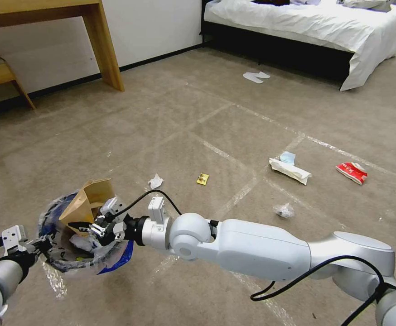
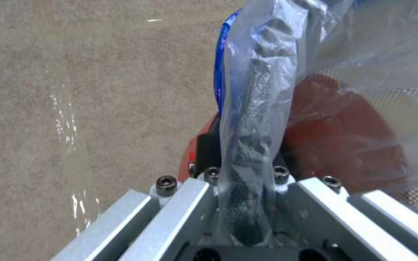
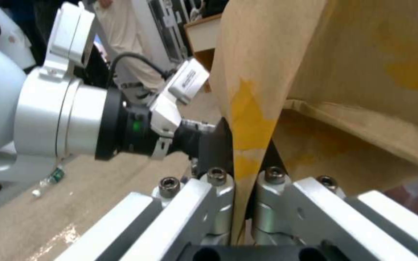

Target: Pick up the trash bin and place the garbage on the floor into it.

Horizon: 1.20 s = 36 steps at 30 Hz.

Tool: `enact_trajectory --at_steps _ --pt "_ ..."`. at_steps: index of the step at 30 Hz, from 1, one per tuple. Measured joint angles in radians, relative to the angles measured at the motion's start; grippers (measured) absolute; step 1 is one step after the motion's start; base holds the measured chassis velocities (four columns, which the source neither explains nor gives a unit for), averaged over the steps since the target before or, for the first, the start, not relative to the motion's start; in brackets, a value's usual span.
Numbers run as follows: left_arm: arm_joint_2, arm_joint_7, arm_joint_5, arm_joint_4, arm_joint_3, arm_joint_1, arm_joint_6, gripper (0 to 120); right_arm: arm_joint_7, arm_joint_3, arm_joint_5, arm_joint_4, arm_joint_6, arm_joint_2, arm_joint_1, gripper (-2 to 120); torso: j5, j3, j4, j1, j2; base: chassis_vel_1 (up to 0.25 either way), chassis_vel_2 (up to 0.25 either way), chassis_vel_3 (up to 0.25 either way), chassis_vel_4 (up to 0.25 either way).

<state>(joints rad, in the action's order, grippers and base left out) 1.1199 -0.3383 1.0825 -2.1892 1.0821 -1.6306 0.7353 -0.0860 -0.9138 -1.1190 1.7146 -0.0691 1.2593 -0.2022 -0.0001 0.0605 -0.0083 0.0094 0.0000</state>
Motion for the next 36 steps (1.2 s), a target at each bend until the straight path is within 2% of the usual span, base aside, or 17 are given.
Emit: enact_trajectory --at_steps 36 --pt "0.000 0.002 -0.007 -0.001 0.004 -0.007 0.000 0 0.021 -0.062 0.050 -0.083 -0.003 0.056 0.022 1 0.0000 0.000 0.0000 0.000 0.000 0.000 0.000 0.000 0.000"
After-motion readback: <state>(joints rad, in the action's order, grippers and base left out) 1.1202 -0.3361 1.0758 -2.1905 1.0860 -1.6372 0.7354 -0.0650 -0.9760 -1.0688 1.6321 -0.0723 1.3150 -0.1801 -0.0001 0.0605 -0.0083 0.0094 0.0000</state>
